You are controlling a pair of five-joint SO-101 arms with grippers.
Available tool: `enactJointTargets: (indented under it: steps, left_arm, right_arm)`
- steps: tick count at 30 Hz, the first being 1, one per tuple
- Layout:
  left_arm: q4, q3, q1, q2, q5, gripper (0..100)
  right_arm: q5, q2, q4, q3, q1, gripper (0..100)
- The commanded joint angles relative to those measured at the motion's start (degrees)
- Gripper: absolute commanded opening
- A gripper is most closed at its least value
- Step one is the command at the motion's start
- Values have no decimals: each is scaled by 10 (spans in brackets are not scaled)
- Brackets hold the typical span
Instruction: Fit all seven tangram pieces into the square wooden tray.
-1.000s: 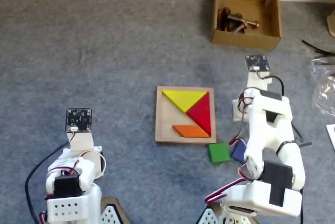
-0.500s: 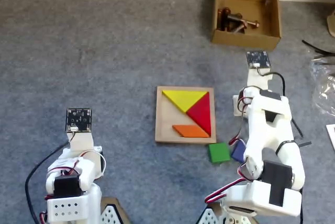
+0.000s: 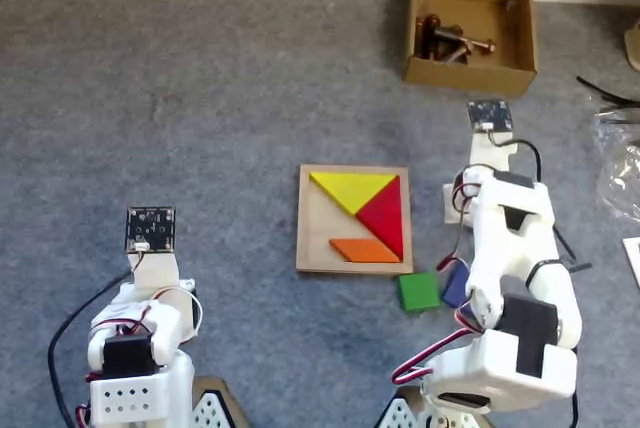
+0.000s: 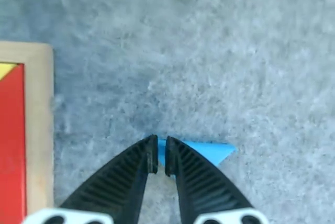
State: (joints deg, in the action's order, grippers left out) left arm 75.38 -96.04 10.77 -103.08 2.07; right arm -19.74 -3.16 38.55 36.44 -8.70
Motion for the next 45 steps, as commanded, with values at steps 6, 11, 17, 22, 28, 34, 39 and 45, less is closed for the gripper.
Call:
enactJointTargets:
  steps: [6, 11, 17, 22, 28, 34, 39, 45]
  left_arm:
    - [4, -12, 5, 4, 1, 5]
    - [4, -12, 5, 4, 1, 5]
    - [4, -12, 5, 4, 1, 5]
    - [4, -12, 5, 4, 1, 5]
    - [4, -12, 5, 4, 1, 5]
    - [4, -12, 5, 4, 1, 5]
    - [4, -12, 5, 4, 1, 5]
    - [4, -12, 5, 4, 1, 5]
  right_arm:
    - [-45, -14, -7, -3, 35, 46]
    - [-45, -15, -9, -3, 39, 46]
    - [-45, -15, -9, -2, 39, 46]
    - [-44, -15, -9, -2, 38, 46]
    - [-41, -10, -7, -2, 29, 46]
    - [-40, -7, 31, -7, 23, 42]
    - [-40, 36, 50, 1, 25, 41]
    - [-44, 114, 47, 89, 26, 41]
